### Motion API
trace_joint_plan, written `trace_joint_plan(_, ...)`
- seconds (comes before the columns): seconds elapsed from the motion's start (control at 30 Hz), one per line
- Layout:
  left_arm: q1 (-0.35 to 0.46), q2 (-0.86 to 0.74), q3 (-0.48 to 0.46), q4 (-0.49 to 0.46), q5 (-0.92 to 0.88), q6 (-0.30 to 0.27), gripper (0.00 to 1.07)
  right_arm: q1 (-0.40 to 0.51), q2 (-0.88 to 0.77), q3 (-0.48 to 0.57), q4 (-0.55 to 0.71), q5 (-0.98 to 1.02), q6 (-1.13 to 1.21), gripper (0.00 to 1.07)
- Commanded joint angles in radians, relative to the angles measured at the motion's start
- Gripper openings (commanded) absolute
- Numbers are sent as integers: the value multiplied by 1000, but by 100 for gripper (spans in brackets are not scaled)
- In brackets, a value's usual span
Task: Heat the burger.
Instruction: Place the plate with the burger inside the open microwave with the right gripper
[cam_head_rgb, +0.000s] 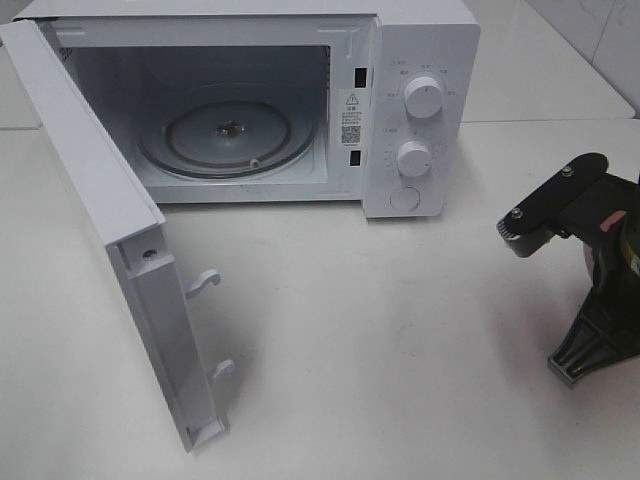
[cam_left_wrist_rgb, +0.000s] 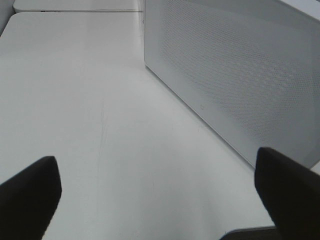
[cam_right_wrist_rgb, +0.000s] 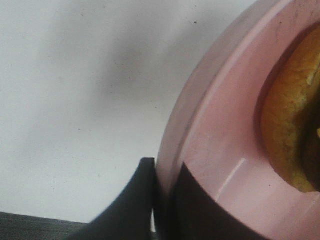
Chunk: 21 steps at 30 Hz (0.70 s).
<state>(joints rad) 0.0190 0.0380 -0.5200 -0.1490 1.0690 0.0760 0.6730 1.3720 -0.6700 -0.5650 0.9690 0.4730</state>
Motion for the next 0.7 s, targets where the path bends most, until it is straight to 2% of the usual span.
trace_joint_plan(0.03, 1, -3, 4, -1, 0, -4, 98, 40, -28, 4, -51, 50, -23, 0)
trace_joint_plan(0.4, 1, -3, 4, -1, 0, -4, 98, 222, -85, 4, -50, 78, -82, 0)
trace_joint_plan(0.47, 1, -3, 4, -1, 0, -4, 98, 290, -102, 4, -50, 82, -105, 0)
trace_joint_plan(0.57, 1, -3, 4, -1, 0, -4, 98, 307, -104, 4, -50, 83, -115, 0)
trace_joint_plan(0.63, 1, -3, 4, -1, 0, -4, 98, 365, -104, 4, -50, 99, -149, 0)
trace_joint_plan(0.7, 1, -3, 4, -1, 0, -4, 98, 377, -104, 4, -50, 99, -153, 0)
